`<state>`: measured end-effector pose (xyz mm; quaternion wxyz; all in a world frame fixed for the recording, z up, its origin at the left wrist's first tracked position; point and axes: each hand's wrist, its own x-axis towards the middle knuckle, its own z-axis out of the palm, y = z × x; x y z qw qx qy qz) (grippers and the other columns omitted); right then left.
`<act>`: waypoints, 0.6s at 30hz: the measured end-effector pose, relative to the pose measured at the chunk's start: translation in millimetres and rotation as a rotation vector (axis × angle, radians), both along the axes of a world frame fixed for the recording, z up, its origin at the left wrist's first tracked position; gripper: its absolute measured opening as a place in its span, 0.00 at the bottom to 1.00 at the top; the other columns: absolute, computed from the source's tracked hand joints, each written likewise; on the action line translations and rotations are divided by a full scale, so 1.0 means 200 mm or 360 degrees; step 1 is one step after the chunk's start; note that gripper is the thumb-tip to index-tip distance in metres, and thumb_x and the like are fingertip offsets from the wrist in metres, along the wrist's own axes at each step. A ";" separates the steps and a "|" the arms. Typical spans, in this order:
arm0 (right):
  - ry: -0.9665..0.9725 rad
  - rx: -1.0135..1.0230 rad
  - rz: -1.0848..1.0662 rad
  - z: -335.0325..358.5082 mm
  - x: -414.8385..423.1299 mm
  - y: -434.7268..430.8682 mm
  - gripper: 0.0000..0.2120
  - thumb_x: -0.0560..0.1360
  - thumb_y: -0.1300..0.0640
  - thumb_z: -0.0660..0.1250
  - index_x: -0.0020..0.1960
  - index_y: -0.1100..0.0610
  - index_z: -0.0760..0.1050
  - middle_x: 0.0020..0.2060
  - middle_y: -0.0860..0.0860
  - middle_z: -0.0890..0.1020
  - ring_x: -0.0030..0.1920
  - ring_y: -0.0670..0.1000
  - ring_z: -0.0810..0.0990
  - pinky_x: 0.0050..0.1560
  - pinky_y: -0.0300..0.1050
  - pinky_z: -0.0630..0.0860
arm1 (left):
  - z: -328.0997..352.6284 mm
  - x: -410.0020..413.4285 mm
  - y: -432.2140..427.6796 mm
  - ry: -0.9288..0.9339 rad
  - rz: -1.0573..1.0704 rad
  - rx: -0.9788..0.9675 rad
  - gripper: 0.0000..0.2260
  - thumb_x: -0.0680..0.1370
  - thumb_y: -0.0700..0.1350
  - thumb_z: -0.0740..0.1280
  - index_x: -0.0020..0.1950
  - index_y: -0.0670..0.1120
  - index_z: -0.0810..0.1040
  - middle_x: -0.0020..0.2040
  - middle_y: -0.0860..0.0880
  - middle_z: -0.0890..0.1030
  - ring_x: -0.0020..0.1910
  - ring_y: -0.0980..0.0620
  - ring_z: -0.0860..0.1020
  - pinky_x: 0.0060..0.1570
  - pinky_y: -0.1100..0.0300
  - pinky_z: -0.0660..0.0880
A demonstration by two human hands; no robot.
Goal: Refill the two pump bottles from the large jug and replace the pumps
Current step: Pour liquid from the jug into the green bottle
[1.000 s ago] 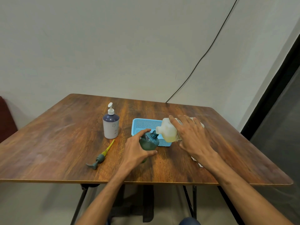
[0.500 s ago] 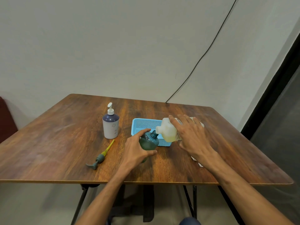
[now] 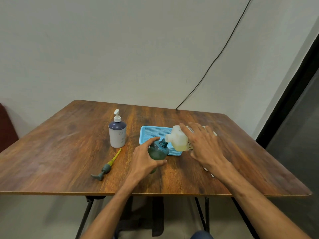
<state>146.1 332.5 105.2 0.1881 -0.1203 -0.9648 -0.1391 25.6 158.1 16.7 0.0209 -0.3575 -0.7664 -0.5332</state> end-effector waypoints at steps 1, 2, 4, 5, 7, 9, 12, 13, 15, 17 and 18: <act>0.0007 -0.0020 0.0001 0.00 0.00 0.00 0.47 0.66 0.56 0.79 0.79 0.52 0.59 0.73 0.58 0.69 0.72 0.62 0.69 0.71 0.63 0.65 | 0.00 0.00 0.00 -0.0004 0.0000 -0.0001 0.37 0.63 0.49 0.83 0.69 0.54 0.74 0.65 0.52 0.78 0.60 0.57 0.76 0.52 0.78 0.70; 0.0018 -0.0045 0.0005 -0.01 0.00 0.00 0.47 0.66 0.56 0.79 0.79 0.53 0.60 0.72 0.58 0.70 0.72 0.62 0.69 0.71 0.63 0.66 | 0.00 0.00 0.00 -0.0010 -0.0001 -0.0002 0.37 0.63 0.49 0.83 0.69 0.53 0.74 0.64 0.53 0.77 0.60 0.58 0.75 0.50 0.80 0.69; 0.0051 -0.0092 0.0021 -0.03 0.00 0.00 0.47 0.64 0.58 0.80 0.78 0.54 0.62 0.71 0.58 0.72 0.70 0.62 0.72 0.70 0.63 0.68 | 0.00 0.00 0.00 -0.0021 -0.0008 0.0001 0.37 0.63 0.49 0.83 0.69 0.53 0.74 0.64 0.53 0.78 0.59 0.58 0.76 0.49 0.82 0.69; 0.0069 -0.0102 0.0027 -0.04 0.00 0.01 0.47 0.63 0.58 0.80 0.77 0.54 0.64 0.70 0.58 0.73 0.69 0.61 0.72 0.69 0.63 0.69 | 0.00 0.00 0.00 -0.0029 -0.0016 0.0004 0.37 0.63 0.49 0.83 0.69 0.53 0.74 0.65 0.52 0.78 0.59 0.57 0.76 0.49 0.81 0.70; 0.0103 -0.0121 0.0028 -0.06 -0.01 0.02 0.47 0.62 0.57 0.81 0.77 0.54 0.65 0.69 0.58 0.74 0.68 0.61 0.74 0.67 0.61 0.70 | 0.00 0.00 0.00 -0.0044 -0.0032 0.0011 0.36 0.63 0.49 0.83 0.69 0.53 0.74 0.66 0.52 0.77 0.60 0.57 0.76 0.51 0.77 0.72; 0.0116 -0.0157 0.0026 -0.08 -0.02 0.02 0.47 0.62 0.54 0.81 0.77 0.53 0.64 0.69 0.56 0.74 0.69 0.58 0.74 0.66 0.59 0.71 | 0.00 0.00 0.00 -0.0063 -0.0048 0.0025 0.36 0.63 0.49 0.83 0.69 0.52 0.74 0.66 0.52 0.77 0.61 0.56 0.76 0.52 0.77 0.73; 0.0184 -0.0240 0.0053 -0.11 -0.03 0.02 0.47 0.63 0.50 0.81 0.77 0.51 0.63 0.69 0.52 0.75 0.67 0.56 0.75 0.60 0.53 0.75 | 0.01 0.00 0.00 -0.0103 -0.0074 0.0062 0.36 0.63 0.48 0.83 0.69 0.52 0.74 0.64 0.54 0.76 0.58 0.59 0.76 0.51 0.80 0.71; 0.0211 -0.0275 0.0061 -0.12 -0.03 0.02 0.47 0.63 0.49 0.80 0.77 0.51 0.64 0.68 0.51 0.75 0.65 0.55 0.76 0.56 0.50 0.76 | 0.01 0.00 0.00 -0.0122 -0.0086 0.0073 0.35 0.63 0.49 0.83 0.68 0.52 0.74 0.63 0.55 0.76 0.57 0.61 0.75 0.50 0.80 0.70; 0.0245 -0.0367 0.0066 -0.13 -0.03 0.02 0.47 0.62 0.50 0.80 0.77 0.49 0.63 0.68 0.49 0.74 0.63 0.54 0.77 0.50 0.45 0.75 | 0.02 -0.01 -0.01 -0.0175 -0.0105 0.0088 0.35 0.63 0.49 0.83 0.67 0.54 0.73 0.62 0.57 0.75 0.56 0.62 0.75 0.49 0.81 0.70; 0.0265 -0.0507 0.0077 -0.15 -0.03 0.03 0.47 0.61 0.50 0.80 0.77 0.48 0.63 0.68 0.48 0.74 0.62 0.54 0.77 0.50 0.45 0.75 | 0.03 -0.02 -0.01 -0.0222 -0.0113 0.0101 0.35 0.63 0.48 0.83 0.66 0.56 0.72 0.60 0.58 0.75 0.55 0.64 0.75 0.48 0.81 0.70; 0.0283 -0.0600 0.0096 -0.17 -0.03 0.03 0.47 0.61 0.51 0.80 0.76 0.48 0.64 0.67 0.48 0.75 0.62 0.54 0.77 0.52 0.47 0.77 | 0.03 -0.02 -0.01 -0.0250 -0.0122 0.0114 0.35 0.63 0.47 0.83 0.66 0.56 0.72 0.59 0.60 0.74 0.55 0.65 0.74 0.47 0.81 0.70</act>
